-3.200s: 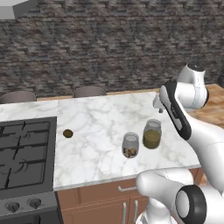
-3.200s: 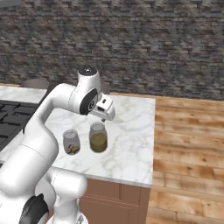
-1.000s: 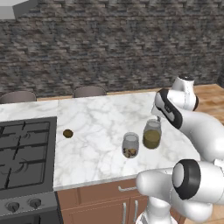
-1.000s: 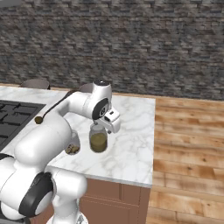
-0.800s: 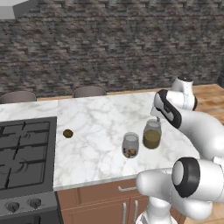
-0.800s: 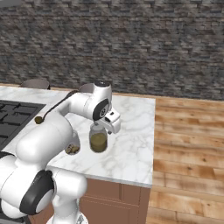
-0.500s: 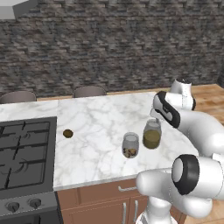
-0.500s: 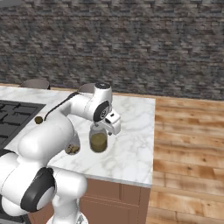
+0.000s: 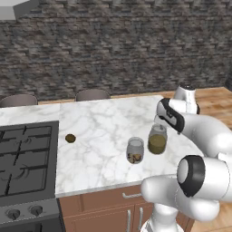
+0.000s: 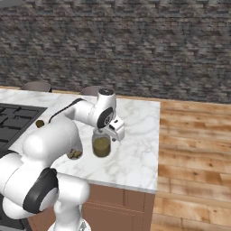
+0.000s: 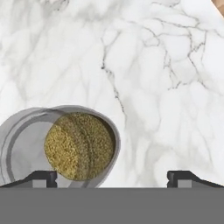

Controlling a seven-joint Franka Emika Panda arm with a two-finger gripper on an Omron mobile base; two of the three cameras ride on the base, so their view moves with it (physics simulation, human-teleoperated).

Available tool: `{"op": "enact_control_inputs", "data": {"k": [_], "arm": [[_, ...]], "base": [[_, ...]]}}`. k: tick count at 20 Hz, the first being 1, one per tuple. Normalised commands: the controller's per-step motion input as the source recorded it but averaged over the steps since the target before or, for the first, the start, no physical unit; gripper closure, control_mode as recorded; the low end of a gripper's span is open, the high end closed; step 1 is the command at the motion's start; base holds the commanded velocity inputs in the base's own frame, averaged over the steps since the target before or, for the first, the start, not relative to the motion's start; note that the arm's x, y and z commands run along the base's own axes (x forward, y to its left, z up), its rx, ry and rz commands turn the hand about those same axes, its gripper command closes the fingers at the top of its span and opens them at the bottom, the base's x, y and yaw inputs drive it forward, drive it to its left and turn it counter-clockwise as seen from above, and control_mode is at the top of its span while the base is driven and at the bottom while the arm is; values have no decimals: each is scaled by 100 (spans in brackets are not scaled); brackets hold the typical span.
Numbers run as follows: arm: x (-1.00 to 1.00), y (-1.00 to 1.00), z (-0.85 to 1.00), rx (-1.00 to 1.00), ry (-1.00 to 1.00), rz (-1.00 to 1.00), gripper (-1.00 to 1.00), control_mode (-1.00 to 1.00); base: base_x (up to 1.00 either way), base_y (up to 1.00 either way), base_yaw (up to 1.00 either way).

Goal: Pick the jar and jar from the dining table and place them in the open cabinet. Close the cabinet after placing the objects.

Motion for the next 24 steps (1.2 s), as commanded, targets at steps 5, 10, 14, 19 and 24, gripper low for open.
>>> {"op": "enact_control_inputs", "data": {"k": [5, 10, 14, 19, 24], "arm": [[13, 0, -11, 0, 1, 0, -100, -100], [13, 0, -5, 0, 0, 0, -100, -100], [14, 0, -6, 0, 2, 0, -100, -100], [19, 0, -11, 0, 4, 0, -100, -100], [20, 0, -13, 0, 5, 0, -100, -100]], "base": [[0, 0, 0], [0, 0, 0], [0, 0, 0], [0, 0, 0], [0, 0, 0]]}}
